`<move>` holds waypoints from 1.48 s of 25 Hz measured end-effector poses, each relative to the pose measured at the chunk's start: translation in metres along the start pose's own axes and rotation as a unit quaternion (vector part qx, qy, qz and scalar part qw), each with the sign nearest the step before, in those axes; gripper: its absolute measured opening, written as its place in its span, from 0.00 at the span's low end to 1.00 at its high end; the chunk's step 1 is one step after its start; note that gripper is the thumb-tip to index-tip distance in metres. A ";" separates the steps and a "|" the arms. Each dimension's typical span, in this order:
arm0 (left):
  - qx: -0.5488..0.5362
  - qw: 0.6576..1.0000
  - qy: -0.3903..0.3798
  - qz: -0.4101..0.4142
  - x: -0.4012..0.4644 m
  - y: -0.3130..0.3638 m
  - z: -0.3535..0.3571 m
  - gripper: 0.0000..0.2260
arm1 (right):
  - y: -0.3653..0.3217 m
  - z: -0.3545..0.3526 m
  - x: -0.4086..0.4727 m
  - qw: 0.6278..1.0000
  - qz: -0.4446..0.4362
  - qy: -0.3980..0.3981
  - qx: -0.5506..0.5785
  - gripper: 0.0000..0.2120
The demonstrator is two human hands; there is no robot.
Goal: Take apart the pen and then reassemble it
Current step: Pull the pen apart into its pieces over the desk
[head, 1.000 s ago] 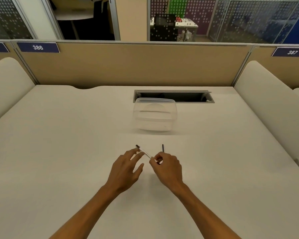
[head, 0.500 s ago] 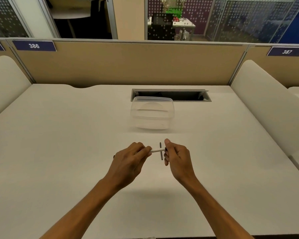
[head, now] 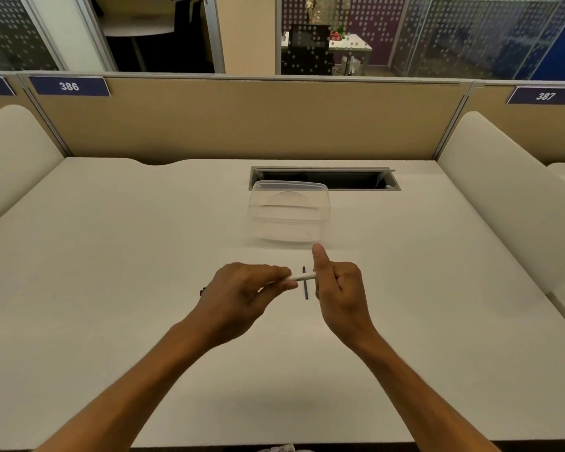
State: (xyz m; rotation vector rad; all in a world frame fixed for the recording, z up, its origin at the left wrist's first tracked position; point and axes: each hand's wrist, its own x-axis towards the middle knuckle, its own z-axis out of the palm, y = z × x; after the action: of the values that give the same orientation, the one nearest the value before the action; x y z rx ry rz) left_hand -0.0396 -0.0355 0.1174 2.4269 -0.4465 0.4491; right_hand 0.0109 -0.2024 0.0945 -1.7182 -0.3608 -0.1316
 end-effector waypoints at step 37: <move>0.222 0.961 -0.060 0.156 0.040 0.021 -0.055 0.07 | -0.021 -0.001 0.030 0.997 0.064 -0.030 0.035 0.25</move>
State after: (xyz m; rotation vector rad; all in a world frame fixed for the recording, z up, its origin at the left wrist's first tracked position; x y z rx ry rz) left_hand -0.0243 -0.0247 0.1857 2.8358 -0.8691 0.5888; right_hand 0.0329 -0.1954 0.1235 -1.6740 -0.2960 0.0261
